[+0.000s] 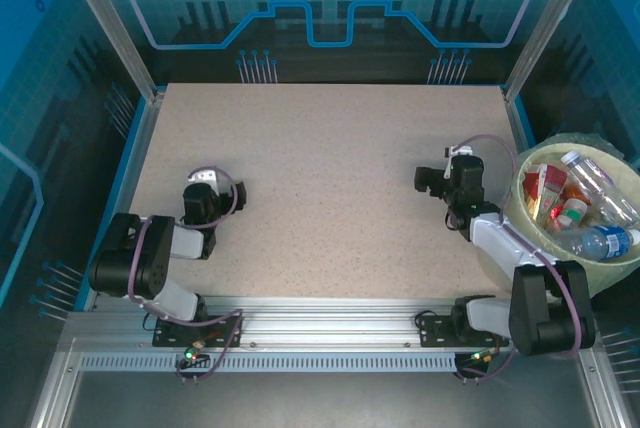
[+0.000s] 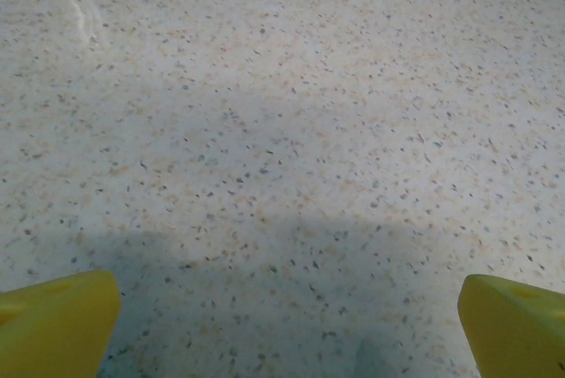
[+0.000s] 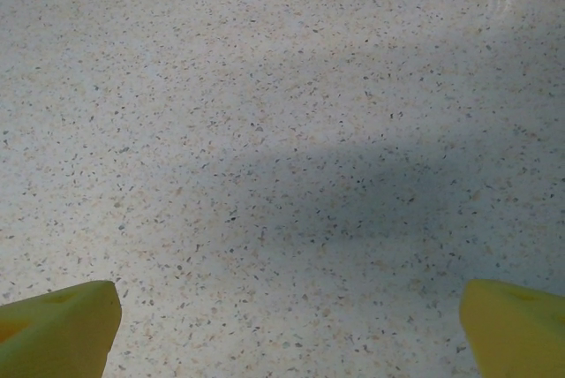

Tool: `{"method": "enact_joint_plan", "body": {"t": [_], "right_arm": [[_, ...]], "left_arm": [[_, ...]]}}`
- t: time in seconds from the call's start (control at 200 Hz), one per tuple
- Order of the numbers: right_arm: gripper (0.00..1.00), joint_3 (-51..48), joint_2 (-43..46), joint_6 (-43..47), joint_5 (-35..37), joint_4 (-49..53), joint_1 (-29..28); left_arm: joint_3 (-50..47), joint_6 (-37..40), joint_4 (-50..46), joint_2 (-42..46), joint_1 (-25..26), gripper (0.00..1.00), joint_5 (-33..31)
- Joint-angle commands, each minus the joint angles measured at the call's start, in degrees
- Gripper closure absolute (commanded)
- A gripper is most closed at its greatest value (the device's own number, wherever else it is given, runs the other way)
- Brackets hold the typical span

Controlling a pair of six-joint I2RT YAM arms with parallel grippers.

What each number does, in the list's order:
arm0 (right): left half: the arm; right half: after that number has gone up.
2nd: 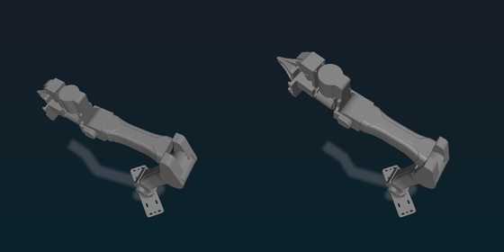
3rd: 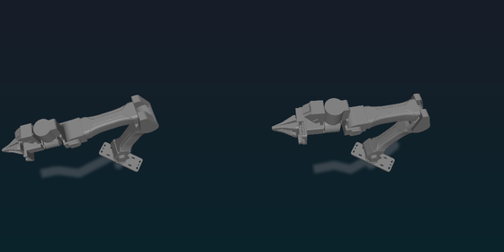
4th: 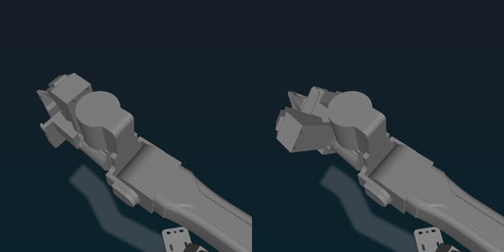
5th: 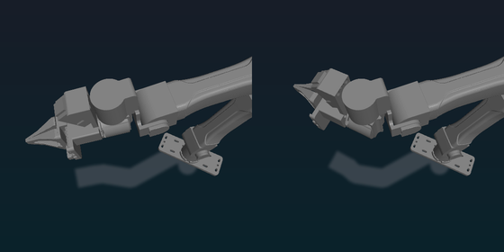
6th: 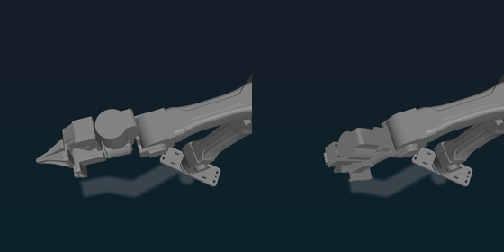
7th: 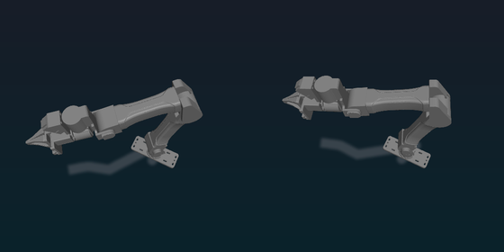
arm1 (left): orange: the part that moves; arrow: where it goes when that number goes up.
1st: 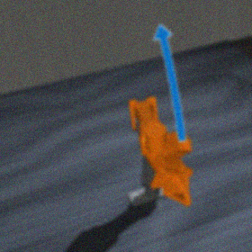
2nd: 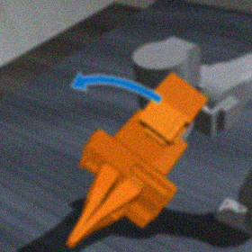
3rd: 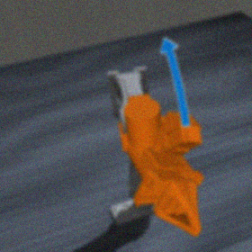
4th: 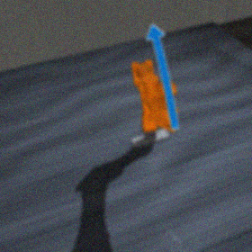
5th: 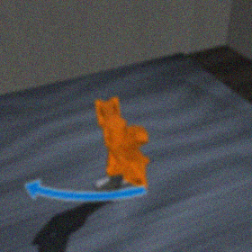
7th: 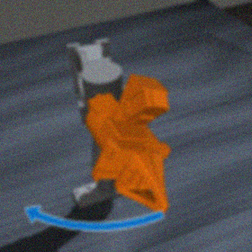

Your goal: Put the plastic bottles in the bin

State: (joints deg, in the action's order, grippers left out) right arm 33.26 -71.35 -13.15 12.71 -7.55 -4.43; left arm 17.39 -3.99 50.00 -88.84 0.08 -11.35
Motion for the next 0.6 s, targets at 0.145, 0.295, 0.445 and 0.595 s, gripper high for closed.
{"method": "enact_joint_plan", "body": {"t": [0.145, 0.295, 0.445, 0.595], "right_arm": [[0.0, -7.1, -3.54, 9.41, -2.69, -18.92, 0.61], [0.0, -8.9, -4.9, 12.42, -4.49, -27.01, 0.56], [0.0, -10.46, -10.79, 14.19, -9.14, -36.21, 0.4], [0.0, -8.21, -15.03, 13.39, -9.71, -35.76, 1.23]], "left_arm": [[3.44, 2.58, 5.05, -0.11, 2.21, 0.01, -4.68], [3.48, 2.58, 5.15, -0.11, 2.21, 0.01, -4.51], [3.5, 2.8, 5.07, -0.11, 2.21, 0.01, -3.99], [3.45, 2.93, 4.98, -0.11, 2.21, 0.01, -3.71]]}}
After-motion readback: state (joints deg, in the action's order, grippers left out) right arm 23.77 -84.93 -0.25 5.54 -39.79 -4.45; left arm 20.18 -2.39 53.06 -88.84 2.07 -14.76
